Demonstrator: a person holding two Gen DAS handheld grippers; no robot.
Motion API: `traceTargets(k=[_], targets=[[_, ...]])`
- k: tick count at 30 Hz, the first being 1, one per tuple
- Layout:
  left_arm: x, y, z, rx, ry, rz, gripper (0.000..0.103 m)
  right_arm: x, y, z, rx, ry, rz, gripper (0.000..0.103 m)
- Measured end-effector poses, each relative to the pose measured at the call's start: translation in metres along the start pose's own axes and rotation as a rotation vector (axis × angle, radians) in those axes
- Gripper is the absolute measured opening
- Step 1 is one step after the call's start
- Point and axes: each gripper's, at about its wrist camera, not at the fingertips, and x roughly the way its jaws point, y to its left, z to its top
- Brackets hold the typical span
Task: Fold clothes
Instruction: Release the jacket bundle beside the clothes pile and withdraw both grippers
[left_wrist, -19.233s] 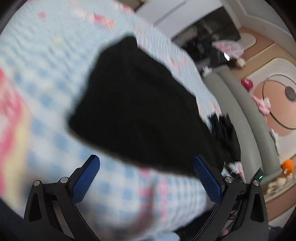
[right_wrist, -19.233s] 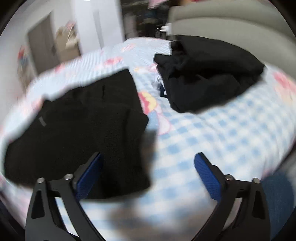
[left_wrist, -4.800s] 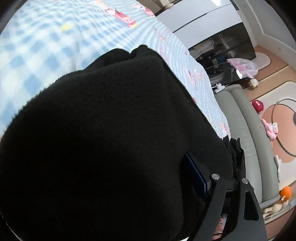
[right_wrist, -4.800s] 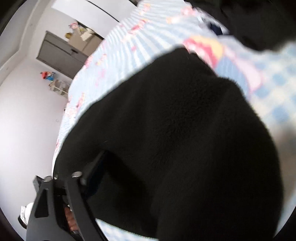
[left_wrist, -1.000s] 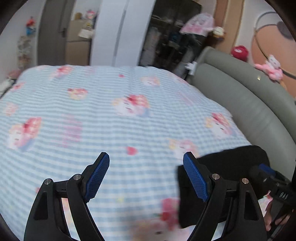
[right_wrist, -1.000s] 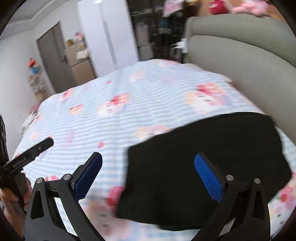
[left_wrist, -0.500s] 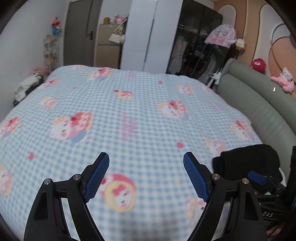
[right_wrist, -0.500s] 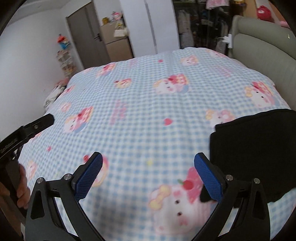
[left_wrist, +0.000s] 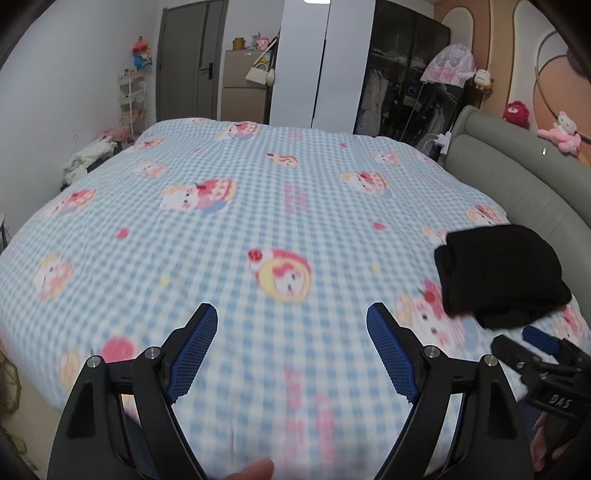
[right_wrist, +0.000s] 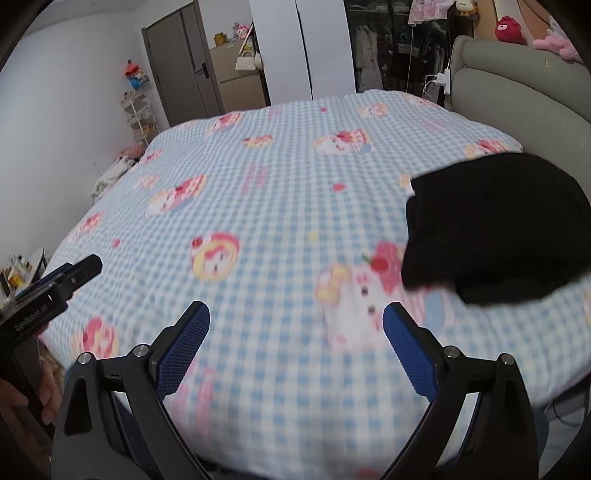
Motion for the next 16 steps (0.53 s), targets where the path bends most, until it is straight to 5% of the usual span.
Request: traceTargets(k=[7,16], targets=[[-0.039,-0.007,-0.054,0.032,0.003,-0.018,0.086,-0.032,0.003,-0.069,-0.010,0.021,-0.019,0.096],[-0.047,-0.005,-0.073,-0.016,-0.001,-0.022,0.086,-0.032,0.001,-0.083,-0.011,0.029,-0.009,0.096]])
